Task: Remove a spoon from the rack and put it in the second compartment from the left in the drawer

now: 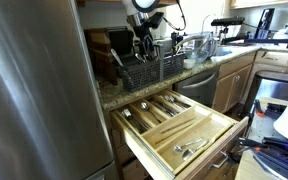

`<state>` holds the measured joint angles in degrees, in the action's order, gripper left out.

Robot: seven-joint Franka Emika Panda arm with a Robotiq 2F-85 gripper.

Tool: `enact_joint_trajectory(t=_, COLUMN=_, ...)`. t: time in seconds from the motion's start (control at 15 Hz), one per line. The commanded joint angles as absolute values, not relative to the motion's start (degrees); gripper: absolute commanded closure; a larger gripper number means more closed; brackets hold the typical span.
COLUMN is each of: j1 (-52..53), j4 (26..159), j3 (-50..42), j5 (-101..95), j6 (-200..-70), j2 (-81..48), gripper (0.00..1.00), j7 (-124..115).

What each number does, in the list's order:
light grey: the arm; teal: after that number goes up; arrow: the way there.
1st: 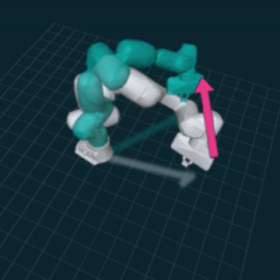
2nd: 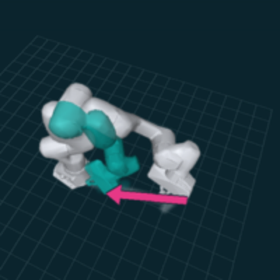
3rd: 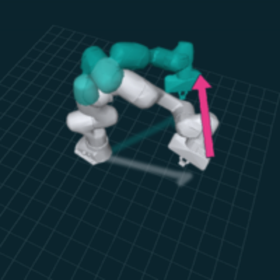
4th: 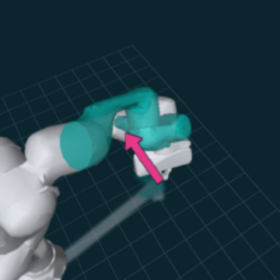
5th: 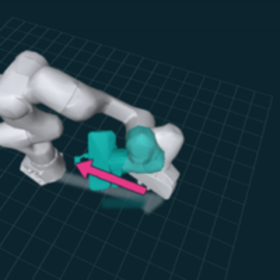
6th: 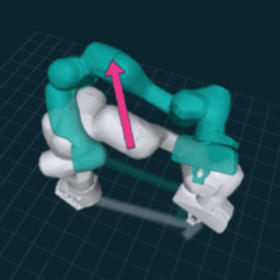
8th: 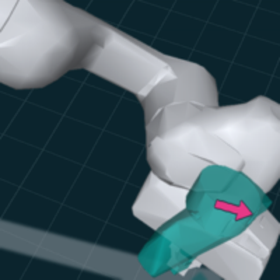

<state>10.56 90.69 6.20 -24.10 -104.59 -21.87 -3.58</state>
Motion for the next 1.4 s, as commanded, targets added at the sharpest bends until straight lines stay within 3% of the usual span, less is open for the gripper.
enact_joint_trajectory(t=0.0, j1=11.9, j4=90.14, j3=5.06, j5=-25.45, j6=-104.13, j2=-22.1, gripper=0.32, j7=-5.37)
enact_joint_trajectory(t=0.07, j1=11.89, j4=90.13, j3=5.06, j5=-25.43, j6=-104.13, j2=-22.11, gripper=0.43, j7=-5.36)
enact_joint_trajectory(t=0.13, j1=11.9, j4=90.12, j3=5.05, j5=-25.45, j6=-104.11, j2=-22.11, gripper=0.44, j7=-5.39)
enact_joint_trajectory(t=0.4, j1=11.91, j4=90.17, j3=5.04, j5=-25.5, j6=-104.16, j2=-22.09, gripper=0.4, j7=-5.35)
enact_joint_trajectory(t=0.47, j1=11.91, j4=90.17, j3=5.02, j5=-25.55, j6=-104.18, j2=-22.08, gripper=0.49, j7=-5.35)
enact_joint_trajectory(t=0.53, j1=11.93, j4=90.17, j3=5.0, j5=-25.6, j6=-104.14, j2=-22.09, gripper=0.66, j7=-5.45)
enact_joint_trajectory(t=0.8, j1=11.93, j4=90.17, j3=4.96, j5=-25.8, j6=-104.11, j2=-22.09, gripper=0.92, j7=-5.53)
enact_joint_trajectory(t=1.33, j1=11.91, j4=89.79, j3=4.5, j5=-27.25, j6=-103.99, j2=-22.16, gripper=0.94, j7=-6.57)
